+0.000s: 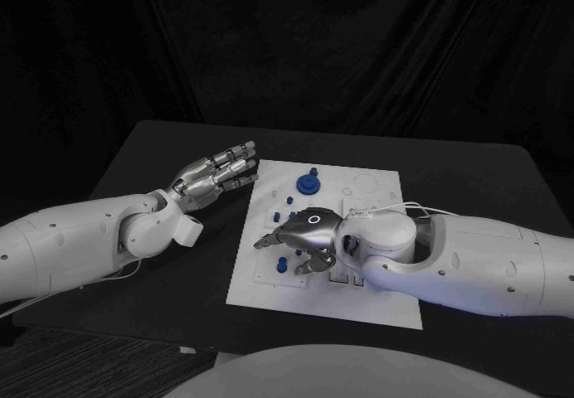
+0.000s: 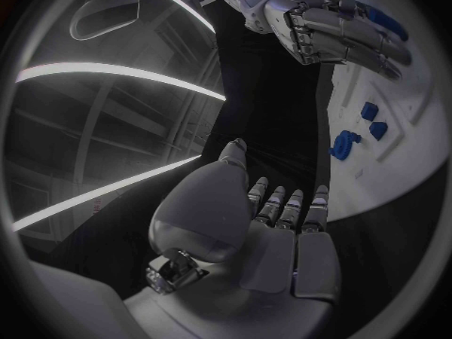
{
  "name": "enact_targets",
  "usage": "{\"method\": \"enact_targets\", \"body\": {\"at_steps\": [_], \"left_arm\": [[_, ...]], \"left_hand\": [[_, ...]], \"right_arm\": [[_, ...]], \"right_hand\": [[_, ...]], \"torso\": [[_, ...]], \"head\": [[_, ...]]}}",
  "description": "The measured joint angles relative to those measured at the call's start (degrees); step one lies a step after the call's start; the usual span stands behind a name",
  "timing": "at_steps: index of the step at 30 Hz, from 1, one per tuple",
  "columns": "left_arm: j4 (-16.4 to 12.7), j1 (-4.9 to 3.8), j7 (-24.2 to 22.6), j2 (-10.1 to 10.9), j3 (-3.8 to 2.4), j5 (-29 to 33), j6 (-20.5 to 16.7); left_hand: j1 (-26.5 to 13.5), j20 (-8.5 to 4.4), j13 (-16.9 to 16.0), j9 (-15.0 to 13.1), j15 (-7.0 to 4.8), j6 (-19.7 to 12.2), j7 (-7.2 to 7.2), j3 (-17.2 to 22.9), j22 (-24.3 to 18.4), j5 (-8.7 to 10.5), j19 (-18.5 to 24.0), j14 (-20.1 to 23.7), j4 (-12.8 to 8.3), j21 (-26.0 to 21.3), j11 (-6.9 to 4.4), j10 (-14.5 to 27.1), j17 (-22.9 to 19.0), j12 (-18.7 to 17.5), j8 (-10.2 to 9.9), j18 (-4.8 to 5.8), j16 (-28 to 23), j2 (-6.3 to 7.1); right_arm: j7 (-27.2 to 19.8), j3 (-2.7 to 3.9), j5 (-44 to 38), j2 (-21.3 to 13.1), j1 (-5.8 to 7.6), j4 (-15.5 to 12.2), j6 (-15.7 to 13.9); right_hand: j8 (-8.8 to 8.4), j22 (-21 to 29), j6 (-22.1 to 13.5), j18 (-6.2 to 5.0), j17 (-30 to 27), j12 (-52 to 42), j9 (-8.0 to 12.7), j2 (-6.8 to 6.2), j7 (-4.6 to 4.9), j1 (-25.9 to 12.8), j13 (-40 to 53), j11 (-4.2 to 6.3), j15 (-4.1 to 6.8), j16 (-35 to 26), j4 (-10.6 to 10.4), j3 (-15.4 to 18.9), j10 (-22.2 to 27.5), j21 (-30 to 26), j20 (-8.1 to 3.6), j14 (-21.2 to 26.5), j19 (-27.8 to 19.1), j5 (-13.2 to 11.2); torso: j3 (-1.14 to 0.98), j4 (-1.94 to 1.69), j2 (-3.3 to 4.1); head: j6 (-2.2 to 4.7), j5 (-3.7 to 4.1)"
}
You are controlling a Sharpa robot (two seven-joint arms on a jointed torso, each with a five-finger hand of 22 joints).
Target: Assemble the parts on the task board
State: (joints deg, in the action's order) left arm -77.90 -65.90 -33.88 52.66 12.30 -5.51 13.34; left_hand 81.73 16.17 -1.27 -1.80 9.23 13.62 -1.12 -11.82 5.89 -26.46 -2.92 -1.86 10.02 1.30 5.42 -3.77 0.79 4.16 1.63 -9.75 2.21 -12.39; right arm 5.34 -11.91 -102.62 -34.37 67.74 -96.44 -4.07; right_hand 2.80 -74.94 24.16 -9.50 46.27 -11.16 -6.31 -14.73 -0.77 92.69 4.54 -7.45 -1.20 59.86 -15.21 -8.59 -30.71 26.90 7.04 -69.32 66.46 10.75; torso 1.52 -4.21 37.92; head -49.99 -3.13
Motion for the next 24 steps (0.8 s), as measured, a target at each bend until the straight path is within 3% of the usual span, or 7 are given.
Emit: {"method": "enact_targets", "body": {"at_steps": [5, 8, 15, 17, 20, 22, 24], "left_arm": [[0.0, 0.01, -0.1, 0.1, 0.0, 0.0, 0.0], [0.0, 0.01, -0.2, 0.2, 0.0, 0.0, 0.0], [0.0, 0.02, -0.4, 0.2, 0.0, 0.0, 0.0], [0.0, 0.03, -0.4, 0.1, 0.0, 0.0, 0.0], [0.0, 0.03, -0.5, 0.1, 0.0, 0.0, 0.0], [-0.2, 0.03, -0.5, 0.2, 0.0, 0.0, -0.1], [-0.5, 0.03, -0.7, 0.3, 0.0, 0.0, -0.1]], "left_hand": [[0.0, 0.0, 0.0, 0.0, 0.0, 0.0, 0.0, 0.0, 0.0, 0.0, 0.0, 0.0, 0.0, 0.0, 0.0, 0.0, 0.0, 0.0, 0.0, 0.01, 0.0, 0.0], [0.0, 0.0, 0.0, 0.0, 0.0, 0.0, 0.0, 0.0, 0.0, 0.0, 0.0, 0.0, 0.0, 0.0, 0.0, 0.0, 0.0, 0.0, 0.0, 0.0, 0.0, 0.0], [0.0, 0.0, 0.0, 0.0, 0.0, 0.0, 0.0, 0.0, -0.1, -0.29, 0.0, 0.0, 0.0, 0.0, 0.0, 0.0, 0.0, 0.0, 0.0, 0.0, 0.0, 0.0], [0.0, 0.0, 0.0, 0.0, 0.0, 0.0, 0.0, -0.1, -0.1, -0.44, 0.0, 0.0, -0.3, 0.0, 0.0, 0.0, 0.0, 0.0, 0.0, 0.0, 0.0, 0.0], [0.0, 0.0, 0.0, 0.0, 0.0, 0.0, 0.0, 0.0, -0.1, -0.66, 0.0, 0.0, -0.3, 0.0, 0.2, 0.2, 0.0, 0.0, 0.0, 0.0, 0.0, 0.0], [0.0, 0.0, 0.0, 0.0, 0.0, 0.0, 0.0, 0.0, -0.4, -0.84, 0.0, 0.0, -0.3, 0.0, 0.21, 0.2, 0.0, 0.3, 0.0, 0.0, 0.0, 0.0], [0.0, 0.0, 0.0, -0.1, 0.0, 0.0, 0.0, 0.0, -0.7, -1.05, 0.0, 0.0, -0.3, 0.0, 0.21, 0.2, 0.0, 0.3, 0.0, 0.0, 0.0, 0.0]], "right_arm": [[-0.2, -0.06, 0.0, -3.5, 1.97, -2.6, -2.0], [-0.9, -0.04, 0.5, -6.4, 4.31, -4.6, -5.2], [-4.3, 0.05, 8.6, -13.5, 9.86, -8.1, -15.1], [-5.4, 0.04, 12.1, -15.4, 10.99, -8.6, -17.7], [-6.6, 0.06, 17.4, -18.2, 12.06, -8.8, -21.0], [-6.7, 0.06, 20.4, -19.7, 12.37, -8.8, -22.1], [-6.3, 0.05, 22.3, -20.7, 12.46, -8.8, -22.3]], "right_hand": [[-0.04, 0.0, -2.3, 0.04, -4.3, -1.4, 1.1, -2.24, -0.35, -2.7, -0.2, -0.1, -0.56, -2.6, -2.0, 2.1, 3.7, -2.7, 0.6, 3.6, -1.8, -4.0], [1.02, 0.0, 1.6, 0.05, -3.9, -3.5, 0.5, -2.26, 0.06, -5.6, 0.4, 0.57, -0.42, -1.3, -1.9, 2.3, 2.9, -3.0, 0.6, 3.5, -1.8, -6.2], [4.29, 0.0, 12.8, 0.05, -2.1, -10.7, -1.4, 1.92, 4.13, -4.5, 2.5, 0.27, -0.24, 1.6, -1.4, -1.1, -2.7, -3.2, 0.33, 2.4, -1.2, -3.7], [6.25, 0.0, 18.8, 0.06, -2.1, -21.5, -2.1, 5.01, 6.87, -4.4, 7.6, 1.0, 0.19, 2.6, 0.6, -2.5, -8.4, -1.8, -0.31, 2.1, 0.0, -1.0], [7.24, 0.0, 23.7, -1.1, 0.8, -50.9, -2.7, 6.77, 7.86, -6.1, 31.3, 4.12, 1.13, 5.6, 2.5, -2.3, -19.0, -0.2, -1.5, 0.3, 0.7, -0.3], [7.24, 0.0, 25.3, 2.38, 22.4, -70.4, -2.8, 7.33, 7.46, -10.0, 58.7, 5.03, 1.98, 21.5, 0.8, -2.0, -39.4, 18.1, -1.64, -11.2, 8.1, -0.1], [7.52, 0.0, 27.4, 3.3, 27.5, -76.7, -2.9, 7.9, 8.13, -14.5, 68.2, 4.58, 1.58, 27.8, -0.7, -1.3, -50.7, 27.0, -1.54, -14.0, 10.7, 0.1]], "torso": [[0.0, -0.03, -0.07], [-0.01, -0.07, -0.05], [-0.02, -0.03, 0.02], [-0.02, 0.0, 0.0], [-0.01, 0.05, -0.03], [0.01, 0.05, -0.04], [0.01, 0.07, -0.04]], "head": [[0.0, 0.26], [0.0, 0.49], [0.0, 0.67], [0.0, 0.75], [0.0, 0.99], [0.0, 1.66], [0.0, 2.59]]}}
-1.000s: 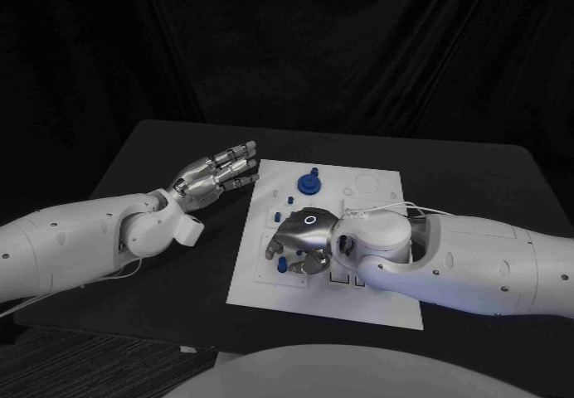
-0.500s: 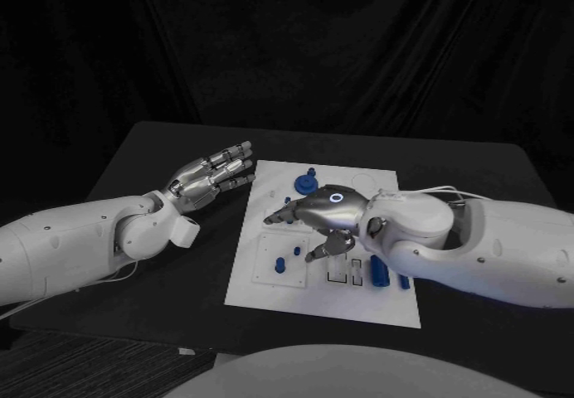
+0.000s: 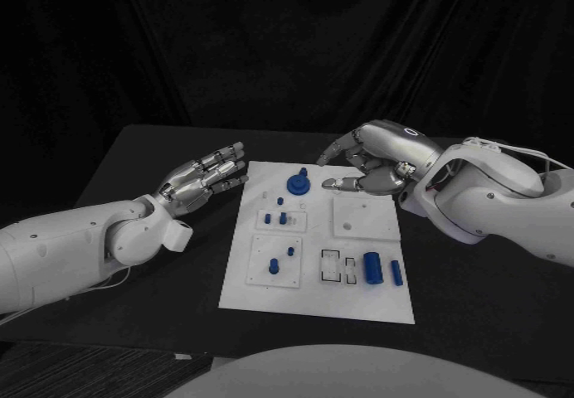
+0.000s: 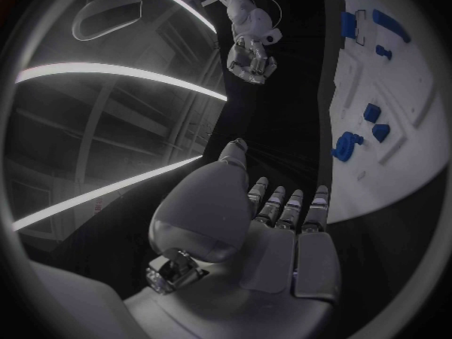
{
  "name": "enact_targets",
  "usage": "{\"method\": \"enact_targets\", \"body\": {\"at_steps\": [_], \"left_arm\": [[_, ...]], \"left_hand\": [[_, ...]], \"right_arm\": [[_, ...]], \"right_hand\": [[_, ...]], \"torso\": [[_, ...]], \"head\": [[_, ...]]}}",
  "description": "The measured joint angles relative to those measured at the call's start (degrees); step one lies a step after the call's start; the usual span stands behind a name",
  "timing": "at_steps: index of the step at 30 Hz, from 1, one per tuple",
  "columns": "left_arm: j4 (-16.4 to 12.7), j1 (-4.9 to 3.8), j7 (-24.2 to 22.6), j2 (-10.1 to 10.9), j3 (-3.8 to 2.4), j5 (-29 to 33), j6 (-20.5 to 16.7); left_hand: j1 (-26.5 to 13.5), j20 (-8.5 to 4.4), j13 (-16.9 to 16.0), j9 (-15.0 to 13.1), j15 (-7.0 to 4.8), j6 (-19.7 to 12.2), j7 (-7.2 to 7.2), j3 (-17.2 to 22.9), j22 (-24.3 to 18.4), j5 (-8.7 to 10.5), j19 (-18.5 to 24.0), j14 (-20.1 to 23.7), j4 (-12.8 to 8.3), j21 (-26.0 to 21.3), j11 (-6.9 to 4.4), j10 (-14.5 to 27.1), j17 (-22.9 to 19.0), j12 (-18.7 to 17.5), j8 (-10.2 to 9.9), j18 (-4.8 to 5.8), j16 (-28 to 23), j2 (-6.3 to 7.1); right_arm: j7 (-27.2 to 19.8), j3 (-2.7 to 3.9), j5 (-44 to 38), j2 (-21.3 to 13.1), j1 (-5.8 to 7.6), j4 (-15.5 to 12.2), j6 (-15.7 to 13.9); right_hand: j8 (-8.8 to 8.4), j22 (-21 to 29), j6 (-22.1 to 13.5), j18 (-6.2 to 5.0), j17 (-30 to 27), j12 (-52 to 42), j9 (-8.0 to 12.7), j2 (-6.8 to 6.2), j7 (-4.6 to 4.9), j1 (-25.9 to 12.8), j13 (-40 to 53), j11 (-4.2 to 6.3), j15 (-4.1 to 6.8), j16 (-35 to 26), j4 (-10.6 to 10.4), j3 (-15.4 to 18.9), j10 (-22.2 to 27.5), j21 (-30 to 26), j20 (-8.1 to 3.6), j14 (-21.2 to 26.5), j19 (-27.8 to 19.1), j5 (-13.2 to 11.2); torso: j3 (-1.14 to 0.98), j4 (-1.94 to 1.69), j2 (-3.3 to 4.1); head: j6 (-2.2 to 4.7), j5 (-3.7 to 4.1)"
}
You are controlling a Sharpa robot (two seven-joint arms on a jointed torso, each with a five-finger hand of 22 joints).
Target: Assemble the parts on the task board
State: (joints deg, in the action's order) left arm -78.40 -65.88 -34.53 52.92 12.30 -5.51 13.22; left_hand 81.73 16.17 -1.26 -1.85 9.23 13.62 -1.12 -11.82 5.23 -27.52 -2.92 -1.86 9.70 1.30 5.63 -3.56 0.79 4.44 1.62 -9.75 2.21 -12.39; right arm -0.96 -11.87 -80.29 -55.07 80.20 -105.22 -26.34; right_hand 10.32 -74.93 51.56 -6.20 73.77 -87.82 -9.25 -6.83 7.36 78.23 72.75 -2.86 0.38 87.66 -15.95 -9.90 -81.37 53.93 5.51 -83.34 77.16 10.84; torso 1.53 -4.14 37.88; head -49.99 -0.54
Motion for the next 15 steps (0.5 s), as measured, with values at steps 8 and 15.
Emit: {"method": "enact_targets", "body": {"at_steps": [8, 15], "left_arm": [[-0.8, 0.0, -0.6, 0.4, 0.0, 0.0, -0.2], [-0.9, 0.0, -1.0, 0.4, 0.0, 0.0, -0.2]], "left_hand": [[0.0, -0.22, 0.0, 0.0, 0.0, 0.0, 0.0, 0.2, -0.2, -0.22, 0.2, 0.0, -0.2, 0.0, 0.2, -0.2, 0.0, 0.0, 0.0, 0.0, 0.0, 0.0], [0.0, -0.22, 0.0, 0.0, 0.0, 0.0, 0.0, 0.2, -0.3, -0.22, 0.2, 0.0, -0.2, 0.0, 0.2, -0.2, 0.0, 0.2, 0.0, 0.0, 0.0, 0.0]], "right_arm": [[9.1, -0.04, 0.8, -1.9, -1.75, 0.4, 4.9], [19.5, -0.09, -3.5, -2.0, -2.72, 0.5, 14.0]], "right_hand": [[0.69, 0.0, 6.6, 1.77, 1.2, -2.0, -0.8, 3.14, -1.38, -22.8, 2.2, 1.38, 1.33, 2.2, -0.9, 5.5, -2.6, 19.3, -0.88, -0.7, 6.1, -1.7], [1.84, 0.0, 13.5, 3.14, 1.2, -2.0, -2.1, 6.26, -3.27, -34.9, 2.2, 2.2, 2.96, 2.2, -0.8, 11.2, -2.7, 27.2, -2.37, -0.7, 6.8, -5.3]], "torso": [[0.02, 0.0, 0.14], [0.02, 0.03, 0.14]], "head": [[0.0, 1.61], [0.0, 1.85]]}}
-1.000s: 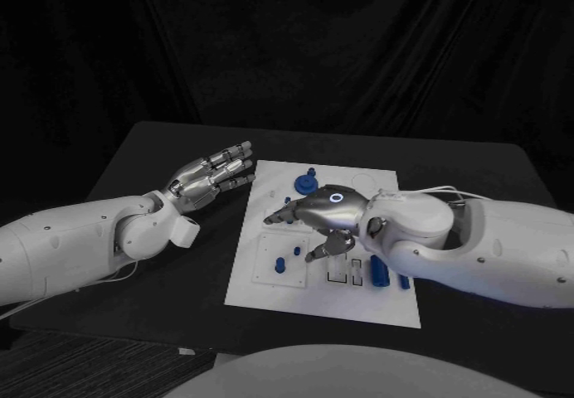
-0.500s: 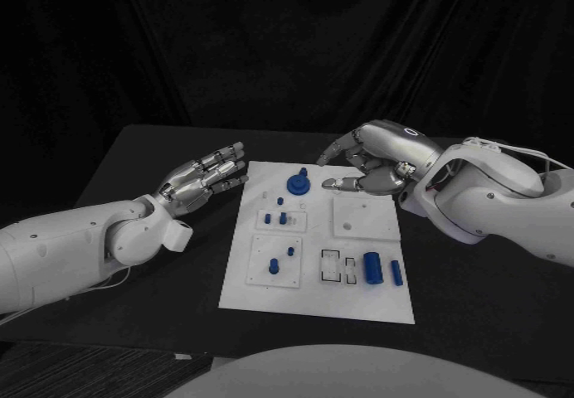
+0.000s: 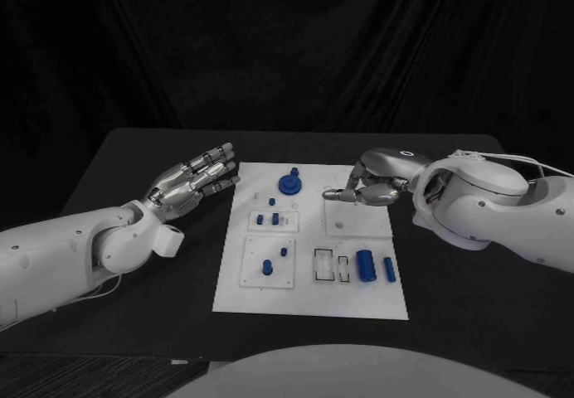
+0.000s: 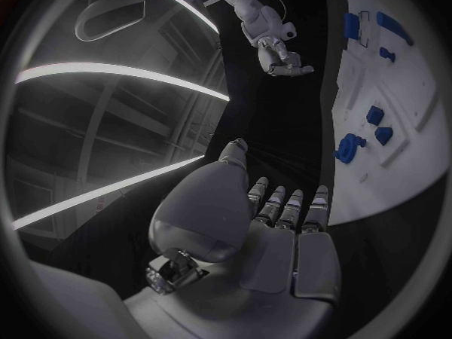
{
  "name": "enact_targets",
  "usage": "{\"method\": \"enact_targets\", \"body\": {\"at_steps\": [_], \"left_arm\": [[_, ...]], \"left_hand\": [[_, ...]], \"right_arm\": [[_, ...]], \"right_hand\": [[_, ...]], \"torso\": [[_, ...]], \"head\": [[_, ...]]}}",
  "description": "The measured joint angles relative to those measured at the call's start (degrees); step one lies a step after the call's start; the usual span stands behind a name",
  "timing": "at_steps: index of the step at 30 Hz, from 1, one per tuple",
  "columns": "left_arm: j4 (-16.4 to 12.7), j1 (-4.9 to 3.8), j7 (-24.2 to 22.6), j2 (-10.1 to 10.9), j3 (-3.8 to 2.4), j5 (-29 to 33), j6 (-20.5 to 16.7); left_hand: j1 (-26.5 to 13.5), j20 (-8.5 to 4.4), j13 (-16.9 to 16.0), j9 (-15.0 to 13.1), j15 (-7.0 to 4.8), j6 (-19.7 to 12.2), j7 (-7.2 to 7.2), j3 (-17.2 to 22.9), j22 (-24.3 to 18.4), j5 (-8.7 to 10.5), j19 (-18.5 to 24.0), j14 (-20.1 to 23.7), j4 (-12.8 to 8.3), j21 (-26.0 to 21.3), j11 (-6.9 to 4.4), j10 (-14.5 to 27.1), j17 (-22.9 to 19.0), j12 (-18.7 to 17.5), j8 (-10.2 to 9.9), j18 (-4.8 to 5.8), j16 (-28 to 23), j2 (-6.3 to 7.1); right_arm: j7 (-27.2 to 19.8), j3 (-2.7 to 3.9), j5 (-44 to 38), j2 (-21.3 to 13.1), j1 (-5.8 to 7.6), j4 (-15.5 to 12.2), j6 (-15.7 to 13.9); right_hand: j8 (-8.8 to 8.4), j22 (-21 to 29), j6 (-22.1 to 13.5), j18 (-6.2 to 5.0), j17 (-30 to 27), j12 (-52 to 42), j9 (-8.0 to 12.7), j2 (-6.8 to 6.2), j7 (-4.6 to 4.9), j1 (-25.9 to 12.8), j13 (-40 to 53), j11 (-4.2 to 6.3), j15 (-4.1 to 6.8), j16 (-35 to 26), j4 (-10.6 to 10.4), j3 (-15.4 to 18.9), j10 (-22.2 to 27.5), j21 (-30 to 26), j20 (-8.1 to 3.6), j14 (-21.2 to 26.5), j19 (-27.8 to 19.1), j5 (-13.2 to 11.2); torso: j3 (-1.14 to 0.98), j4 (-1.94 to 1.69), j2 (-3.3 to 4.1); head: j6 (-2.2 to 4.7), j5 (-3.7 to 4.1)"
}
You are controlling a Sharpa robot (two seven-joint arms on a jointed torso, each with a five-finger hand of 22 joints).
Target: Assemble the parts on the task board
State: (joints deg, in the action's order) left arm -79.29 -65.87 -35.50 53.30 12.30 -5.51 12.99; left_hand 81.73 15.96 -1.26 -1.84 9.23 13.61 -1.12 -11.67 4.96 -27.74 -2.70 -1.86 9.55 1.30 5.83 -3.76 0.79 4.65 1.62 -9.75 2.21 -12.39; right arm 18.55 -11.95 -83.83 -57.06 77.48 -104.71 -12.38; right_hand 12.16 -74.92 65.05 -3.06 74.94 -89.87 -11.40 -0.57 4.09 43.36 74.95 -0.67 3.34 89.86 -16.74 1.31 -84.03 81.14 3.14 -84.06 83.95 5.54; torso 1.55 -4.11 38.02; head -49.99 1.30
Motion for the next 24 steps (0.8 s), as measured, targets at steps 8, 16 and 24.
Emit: {"method": "enact_targets", "body": {"at_steps": [8, 16, 24], "left_arm": [[-0.2, 0.0, -0.5, 0.0, 0.0, 0.0, -0.1], [-0.6, 0.0, -1.7, 0.3, 0.0, 0.0, -0.4], [-0.6, 0.0, -2.7, 0.3, 0.0, 0.0, -0.8]], "left_hand": [[0.0, 0.0, 0.0, 0.0, 0.0, 0.2, 0.21, 0.0, 0.0, 0.0, 0.0, 0.0, 0.0, 0.0, 0.0, 0.0, 0.0, 0.0, 0.2, 0.0, 0.0, 0.0], [0.0, 0.0, -0.2, -0.1, 0.0, 0.4, 0.42, -0.2, 0.0, 0.0, 0.0, 0.0, -0.2, 0.0, 0.34, -0.3, 0.0, 0.6, 0.2, 0.0, 0.0, 0.0], [0.0, -0.21, -0.2, -0.1, 0.0, 0.8, 0.41, -0.2, -0.1, -0.22, 0.2, 0.0, -0.2, 0.0, 0.54, -0.5, 0.0, 0.8, 0.2, 0.01, 0.0, 0.0]], "right_arm": [[6.7, 0.02, -1.7, 0.1, -0.25, 0.3, 8.8], [9.9, 0.03, 0.6, 0.6, -0.41, 0.8, 13.8], [12.6, 0.03, 4.3, 1.1, -0.57, 1.6, 18.2]], "right_hand": [[0.71, 0.0, 5.0, 0.86, 0.0, 0.0, -1.4, 1.82, -1.77, 0.4, 0.0, 1.71, 1.58, 0.0, 0.0, 3.8, 0.1, 4.5, -1.58, 0.1, 0.1, -0.2], [8.78, 0.0, 6.6, 1.74, 0.0, 0.0, -14.9, 4.08, -4.17, 5.9, 0.0, 4.0, 3.63, 0.0, 0.1, 7.6, 0.1, 5.4, -3.47, 0.0, 0.0, 3.3], [5.87, 0.0, 4.2, 1.74, 0.0, 0.0, -16.6, 4.68, -3.74, 10.5, 0.0, 3.99, 3.63, 0.0, 1.1, 9.0, 0.1, 6.5, -3.47, 0.0, 0.0, 6.0]], "torso": [[0.01, 0.01, -0.1], [0.01, -0.05, -0.1], [0.02, -0.05, -0.06]], "head": [[0.0, -0.1], [0.0, -0.23], [0.0, 0.03]]}}
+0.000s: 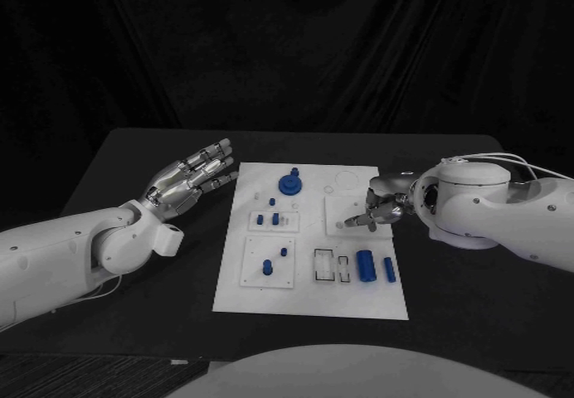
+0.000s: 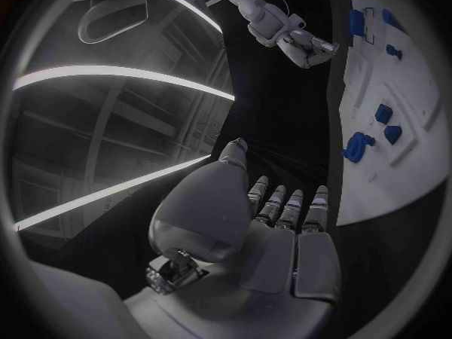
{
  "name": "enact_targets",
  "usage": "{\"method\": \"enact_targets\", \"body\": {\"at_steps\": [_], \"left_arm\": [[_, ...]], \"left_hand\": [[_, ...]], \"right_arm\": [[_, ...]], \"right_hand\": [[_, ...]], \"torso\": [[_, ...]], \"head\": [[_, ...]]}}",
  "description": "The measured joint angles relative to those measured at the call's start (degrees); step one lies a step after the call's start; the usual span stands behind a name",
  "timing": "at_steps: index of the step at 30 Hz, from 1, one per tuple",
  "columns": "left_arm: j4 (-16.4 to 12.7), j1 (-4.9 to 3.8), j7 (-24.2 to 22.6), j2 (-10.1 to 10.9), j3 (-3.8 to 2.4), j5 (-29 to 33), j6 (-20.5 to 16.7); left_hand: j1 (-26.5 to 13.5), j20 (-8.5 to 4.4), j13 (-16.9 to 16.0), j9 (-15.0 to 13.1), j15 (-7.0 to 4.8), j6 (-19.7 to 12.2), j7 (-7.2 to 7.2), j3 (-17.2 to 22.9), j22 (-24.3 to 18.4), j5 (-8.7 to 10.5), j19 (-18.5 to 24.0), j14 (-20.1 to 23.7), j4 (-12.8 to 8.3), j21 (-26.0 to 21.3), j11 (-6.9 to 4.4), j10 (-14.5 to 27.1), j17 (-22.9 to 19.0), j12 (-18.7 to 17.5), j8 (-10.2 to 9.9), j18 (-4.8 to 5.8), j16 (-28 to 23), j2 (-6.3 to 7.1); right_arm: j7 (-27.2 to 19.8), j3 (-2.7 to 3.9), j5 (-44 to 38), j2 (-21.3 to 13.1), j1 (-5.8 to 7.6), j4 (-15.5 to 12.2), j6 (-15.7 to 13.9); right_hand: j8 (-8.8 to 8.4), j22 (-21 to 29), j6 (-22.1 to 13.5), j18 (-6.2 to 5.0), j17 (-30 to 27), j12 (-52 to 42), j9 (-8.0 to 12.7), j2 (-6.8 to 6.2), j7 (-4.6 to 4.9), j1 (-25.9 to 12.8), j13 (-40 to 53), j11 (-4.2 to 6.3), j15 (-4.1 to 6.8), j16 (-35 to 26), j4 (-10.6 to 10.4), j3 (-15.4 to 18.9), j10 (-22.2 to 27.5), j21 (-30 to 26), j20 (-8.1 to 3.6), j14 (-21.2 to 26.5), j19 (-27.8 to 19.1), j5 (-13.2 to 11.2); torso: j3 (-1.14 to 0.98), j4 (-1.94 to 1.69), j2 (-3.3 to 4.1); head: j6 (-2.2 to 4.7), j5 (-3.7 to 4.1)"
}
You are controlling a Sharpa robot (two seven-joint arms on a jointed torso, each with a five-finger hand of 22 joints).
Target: Assemble the parts on the task board
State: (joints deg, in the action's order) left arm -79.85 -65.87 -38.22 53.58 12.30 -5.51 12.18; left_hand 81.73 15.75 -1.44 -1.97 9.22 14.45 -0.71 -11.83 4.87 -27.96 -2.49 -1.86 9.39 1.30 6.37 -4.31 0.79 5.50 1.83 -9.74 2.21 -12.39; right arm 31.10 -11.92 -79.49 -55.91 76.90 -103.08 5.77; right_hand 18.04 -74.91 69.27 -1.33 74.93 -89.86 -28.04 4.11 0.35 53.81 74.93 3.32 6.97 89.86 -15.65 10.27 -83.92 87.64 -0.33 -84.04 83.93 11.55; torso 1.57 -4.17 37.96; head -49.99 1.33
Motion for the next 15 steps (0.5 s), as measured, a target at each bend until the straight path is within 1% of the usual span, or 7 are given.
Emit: {"method": "enact_targets", "body": {"at_steps": [1, 4, 5, 6, 7, 11, 15], "left_arm": [[0.0, 0.0, -0.1, 0.0, 0.0, 0.0, 0.0], [0.1, 0.0, -0.2, -0.1, 0.0, 0.0, -0.1], [0.1, 0.0, -0.2, -0.1, 0.0, 0.0, -0.1], [0.1, 0.0, -0.3, -0.2, 0.0, 0.0, -0.2], [0.1, 0.0, -0.3, -0.2, 0.0, 0.0, -0.2], [0.2, 0.0, -0.4, -0.3, 0.0, 0.0, -0.2], [0.3, 0.01, -0.4, -0.4, 0.0, 0.0, -0.2]], "left_hand": [[0.0, 0.0, 0.0, 0.0, 0.0, 0.0, 0.0, 0.0, 0.0, 0.0, 0.0, 0.0, 0.0, 0.0, 0.0, 0.0, 0.0, 0.0, 0.0, -0.01, 0.0, 0.0], [0.0, 0.0, 0.0, 0.0, 0.0, 0.0, 0.0, 0.0, 0.0, 0.0, 0.0, 0.0, 0.0, 0.0, 0.0, 0.0, 0.0, 0.0, 0.0, 0.0, 0.0, 0.0], [0.0, 0.0, 0.0, 0.0, 0.0, 0.0, 0.0, 0.0, 0.0, 0.0, 0.0, 0.0, 0.0, 0.0, 0.0, 0.0, 0.0, 0.0, 0.0, 0.0, 0.0, 0.0], [0.0, 0.0, 0.0, 0.0, 0.0, 0.0, 0.0, 0.0, 0.0, 0.0, 0.0, 0.0, 0.0, 0.0, 0.0, 0.0, 0.0, 0.0, 0.0, 0.0, 0.0, 0.0], [0.0, 0.0, 0.0, 0.0, 0.0, 0.0, 0.0, 0.0, 0.0, 0.0, 0.0, 0.0, 0.0, 0.0, 0.0, 0.0, 0.0, 0.0, 0.0, 0.0, 0.0, 0.0], [0.0, 0.0, 0.0, 0.0, 0.0, 0.0, 0.0, 0.0, 0.0, 0.0, 0.0, 0.0, 0.0, 0.0, 0.0, 0.0, 0.0, 0.0, 0.0, 0.0, 0.0, 0.0], [0.0, 0.0, 0.0, 0.0, 0.0, 0.0, 0.0, 0.0, 0.0, 0.0, 0.0, 0.0, 0.0, 0.0, 0.0, 0.0, 0.0, 0.0, 0.0, 0.0, 0.0, 0.0]], "right_arm": [[0.4, 0.0, 0.8, 0.1, -0.11, 0.1, 0.6], [1.1, 0.01, 2.8, 0.3, -0.59, 0.5, 1.7], [1.3, 0.01, 3.3, 0.3, -0.79, 0.6, 1.9], [1.5, 0.01, 3.8, 0.4, -1.01, 0.7, 2.2], [1.8, 0.01, 4.4, 0.5, -1.3, 0.8, 2.5], [2.3, 0.01, 5.6, 0.6, -2.06, 1.1, 3.3], [2.9, -0.02, 6.6, 0.6, -2.98, 1.2, 4.1]], "right_hand": [[-0.35, 0.0, 0.0, 0.0, 0.0, 0.0, 0.1, 0.18, 0.0, 0.3, 0.0, 0.0, 0.0, 0.0, 0.0, 0.0, 0.0, 0.0, 0.0, 0.0, 0.0, 0.4], [-1.22, 0.0, 0.2, -0.01, 0.0, 0.0, 0.4, -0.18, 0.21, 1.4, 0.0, -0.14, 0.0, 0.0, 0.9, 0.1, -0.1, 0.0, 0.0, 0.0, 0.0, 0.9], [-2.06, 0.0, -0.5, 0.0, 0.0, 0.0, 0.9, -0.07, 0.64, 1.9, 0.0, -0.37, 0.0, 0.0, 0.9, 0.1, -0.3, -0.1, 0.0, 0.0, 0.0, 0.9], [-3.63, 0.0, -2.4, 0.0, 0.0, 0.0, 1.7, -0.23, 1.23, 2.9, 0.0, -1.04, -0.27, 0.0, 1.7, 0.1, -0.1, -1.2, 0.0, 0.0, 0.0, 0.7], [-5.0, 0.0, -3.2, 0.0, 0.0, 0.0, 2.6, -0.37, 1.76, 4.0, 0.0, -1.54, -0.84, 0.0, 2.5, 0.1, -0.1, -2.7, 0.36, 0.0, 0.1, -0.1], [-6.73, 0.0, -3.2, 0.0, 0.0, 0.0, 4.0, -0.55, 2.06, 4.6, 0.0, -1.69, -1.0, 0.0, 3.2, 0.5, 0.0, -5.3, 0.77, 0.1, 0.1, -2.5], [-7.35, 0.0, -3.1, -0.01, 0.0, 0.0, 4.7, -0.53, 2.24, 4.6, 0.0, -1.69, -1.16, 0.0, 2.9, 0.9, 0.0, -4.7, 0.97, -0.1, -0.1, -3.1]], "torso": [[0.01, 0.0, -0.01], [0.01, 0.02, -0.01], [0.01, 0.03, -0.01], [0.01, 0.03, -0.02], [0.01, 0.04, -0.04], [0.0, 0.07, -0.05], [-0.01, 0.08, -0.05]], "head": [[0.0, 0.05], [0.0, 0.11], [0.0, 0.12], [0.0, 0.13], [0.0, 0.13], [0.0, 0.02], [0.0, 0.11]]}}
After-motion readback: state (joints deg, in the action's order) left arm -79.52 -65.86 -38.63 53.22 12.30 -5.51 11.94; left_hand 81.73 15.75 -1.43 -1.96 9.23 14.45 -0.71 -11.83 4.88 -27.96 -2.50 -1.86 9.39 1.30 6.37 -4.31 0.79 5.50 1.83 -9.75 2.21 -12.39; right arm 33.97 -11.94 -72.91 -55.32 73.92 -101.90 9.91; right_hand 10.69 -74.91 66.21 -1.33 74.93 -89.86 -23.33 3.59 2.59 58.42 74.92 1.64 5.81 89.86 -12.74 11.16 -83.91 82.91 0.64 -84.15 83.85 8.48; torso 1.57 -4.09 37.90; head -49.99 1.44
